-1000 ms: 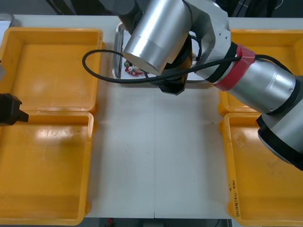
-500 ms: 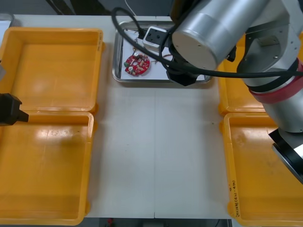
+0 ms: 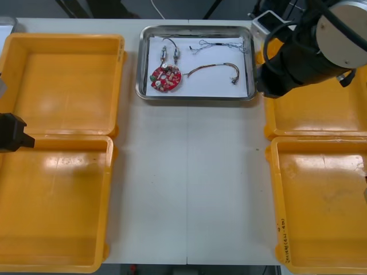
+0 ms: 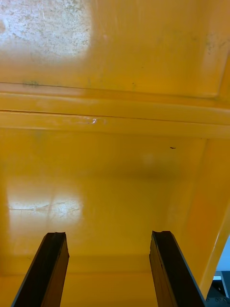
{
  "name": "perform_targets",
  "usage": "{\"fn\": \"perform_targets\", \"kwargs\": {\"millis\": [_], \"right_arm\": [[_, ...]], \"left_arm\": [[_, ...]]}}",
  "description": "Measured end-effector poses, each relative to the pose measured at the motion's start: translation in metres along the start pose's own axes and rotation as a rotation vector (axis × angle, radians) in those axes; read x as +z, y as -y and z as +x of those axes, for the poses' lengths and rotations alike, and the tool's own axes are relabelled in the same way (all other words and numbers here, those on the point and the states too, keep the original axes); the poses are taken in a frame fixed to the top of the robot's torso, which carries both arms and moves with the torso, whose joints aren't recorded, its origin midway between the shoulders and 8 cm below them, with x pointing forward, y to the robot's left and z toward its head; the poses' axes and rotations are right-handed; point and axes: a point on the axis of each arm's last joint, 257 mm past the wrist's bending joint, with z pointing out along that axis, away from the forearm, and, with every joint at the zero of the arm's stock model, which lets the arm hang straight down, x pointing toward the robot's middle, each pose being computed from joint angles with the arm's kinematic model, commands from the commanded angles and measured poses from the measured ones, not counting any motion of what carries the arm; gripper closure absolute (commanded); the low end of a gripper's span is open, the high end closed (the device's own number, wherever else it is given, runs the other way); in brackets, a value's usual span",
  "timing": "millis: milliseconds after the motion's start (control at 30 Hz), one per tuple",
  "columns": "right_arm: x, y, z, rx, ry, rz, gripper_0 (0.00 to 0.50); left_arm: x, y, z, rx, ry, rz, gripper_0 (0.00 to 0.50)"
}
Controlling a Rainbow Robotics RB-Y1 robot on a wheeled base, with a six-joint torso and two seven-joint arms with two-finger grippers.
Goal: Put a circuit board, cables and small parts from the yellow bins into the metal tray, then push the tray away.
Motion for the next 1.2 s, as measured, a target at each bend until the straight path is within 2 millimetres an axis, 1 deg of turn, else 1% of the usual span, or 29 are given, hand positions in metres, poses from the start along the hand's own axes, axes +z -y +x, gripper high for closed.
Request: {"fn": "perform_targets", "kwargs": {"millis": [133, 300, 367, 567, 833, 1100, 1200], "right_arm": [[-0.005, 0.030, 0.031, 0.071, -0.007, 0.035, 0.007], [-0.006, 0.061, 0.075, 0.163, -0.050, 0.059, 0.009], [-0.007, 0.069, 0.090, 0.194, -0.065, 0.051, 0.010], [-0.014, 0.088, 0.128, 0.304, -0.078, 0.019, 0.009], [-0.023, 0.100, 0.170, 0.406, -0.096, -0.006, 0.010], [-0.033, 0.094, 0.207, 0.393, -0.130, 0.042, 0.007], [-0.037, 0.095, 0.223, 0.411, -0.146, 0.055, 0.008]], "left_arm": [[0.000, 0.000, 0.000, 0.000, 0.000, 0.000, 0.000], [0.000, 0.000, 0.000, 0.000, 0.000, 0.000, 0.000], [0.000, 0.000, 0.000, 0.000, 0.000, 0.000, 0.000], [0.000, 0.000, 0.000, 0.000, 0.000, 0.000, 0.000], [0.000, 0.000, 0.000, 0.000, 0.000, 0.000, 0.000], [0.000, 0.000, 0.000, 0.000, 0.000, 0.000, 0.000], [0.000, 0.000, 0.000, 0.000, 0.000, 0.000, 0.000]]}}
